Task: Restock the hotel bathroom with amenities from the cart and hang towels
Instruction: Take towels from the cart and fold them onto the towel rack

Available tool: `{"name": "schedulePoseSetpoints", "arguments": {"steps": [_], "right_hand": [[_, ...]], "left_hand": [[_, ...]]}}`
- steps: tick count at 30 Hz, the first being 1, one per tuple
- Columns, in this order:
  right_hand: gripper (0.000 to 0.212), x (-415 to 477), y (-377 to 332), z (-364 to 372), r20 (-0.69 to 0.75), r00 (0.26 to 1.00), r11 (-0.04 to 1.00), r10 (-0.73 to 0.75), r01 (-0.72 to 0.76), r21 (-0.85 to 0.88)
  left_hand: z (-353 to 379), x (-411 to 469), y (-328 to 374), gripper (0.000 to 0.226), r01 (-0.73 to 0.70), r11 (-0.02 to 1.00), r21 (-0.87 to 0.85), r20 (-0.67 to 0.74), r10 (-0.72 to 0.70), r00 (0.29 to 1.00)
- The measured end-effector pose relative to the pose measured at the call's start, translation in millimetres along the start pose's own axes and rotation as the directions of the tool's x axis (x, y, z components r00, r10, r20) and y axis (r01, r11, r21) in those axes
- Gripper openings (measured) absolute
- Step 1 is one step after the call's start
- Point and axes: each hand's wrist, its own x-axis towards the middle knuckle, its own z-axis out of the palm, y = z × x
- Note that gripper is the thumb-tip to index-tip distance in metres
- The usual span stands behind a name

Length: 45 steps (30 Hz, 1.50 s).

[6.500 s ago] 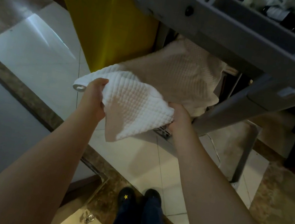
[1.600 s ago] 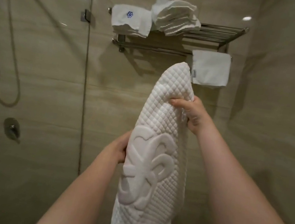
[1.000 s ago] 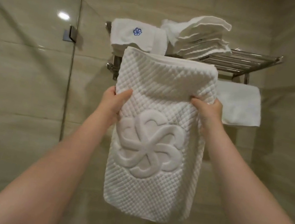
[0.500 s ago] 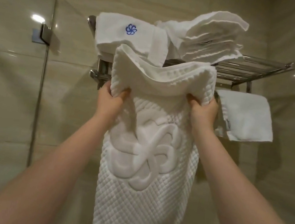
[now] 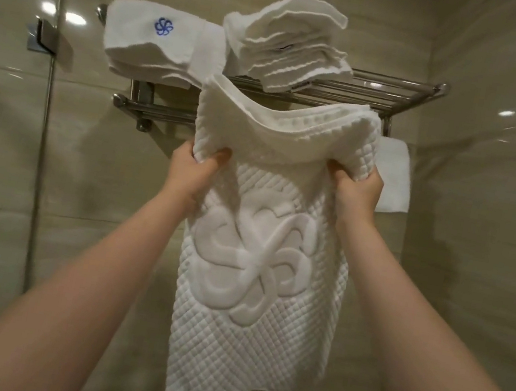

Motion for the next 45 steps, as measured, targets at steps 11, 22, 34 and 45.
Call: {"name": "schedulePoseSetpoints", "arguments": {"steps": [11,22,34,45], "right_hand": [[0.021,-4.6,-10.6,-30.7,0.154,0.986,0.997,0.064,-0.070,0.035],[0.035,9.5,2.0,85.0,0.157,0.985,0.996,-0.077,0.069,0.054],[0.029,58.6,17.9,156.0,0.030,0.965,0.800,-0.260,0.233,-0.553],[0.070,97.6,3.6,174.7,0.150,0.936,0.640,-0.319,0.329,-0.694]], "left_hand": [[15.0,-48.2,21.6,0.031,0.012,0.994,0.106,-0.149,0.003,0.989],[-38.7,46.8,7.3,0.008,-0.142,0.978,0.153,-0.295,0.182,0.938],[-35.1,159.5,-8.2,0.041,0.099,0.726,0.681,-0.383,0.238,0.893],[-13.9,164.4,-20.2,0.037,-0.025,0.730,0.683,-0.401,0.404,0.822]]}}
